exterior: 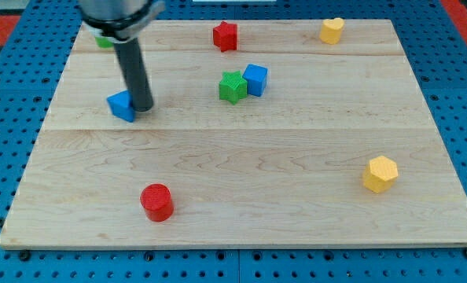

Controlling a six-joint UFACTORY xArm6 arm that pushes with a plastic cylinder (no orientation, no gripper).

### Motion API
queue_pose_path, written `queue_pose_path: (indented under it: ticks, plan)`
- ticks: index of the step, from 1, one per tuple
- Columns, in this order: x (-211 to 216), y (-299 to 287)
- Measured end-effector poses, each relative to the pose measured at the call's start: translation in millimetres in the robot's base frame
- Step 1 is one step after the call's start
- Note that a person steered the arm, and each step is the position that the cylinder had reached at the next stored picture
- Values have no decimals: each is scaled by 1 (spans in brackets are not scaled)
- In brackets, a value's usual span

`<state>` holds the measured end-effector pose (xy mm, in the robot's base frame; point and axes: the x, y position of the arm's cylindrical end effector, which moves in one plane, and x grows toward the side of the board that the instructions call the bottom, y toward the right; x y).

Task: Nudge the green star along with cube a little bit right

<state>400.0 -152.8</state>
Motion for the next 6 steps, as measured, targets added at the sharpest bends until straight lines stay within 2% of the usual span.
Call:
queue_pose_path:
  ticks: [1,2,3,4,6]
  plan:
    - [0,-9]
    - [-29,5]
    - [-60,50]
    - [-60,130]
    - [-51,119]
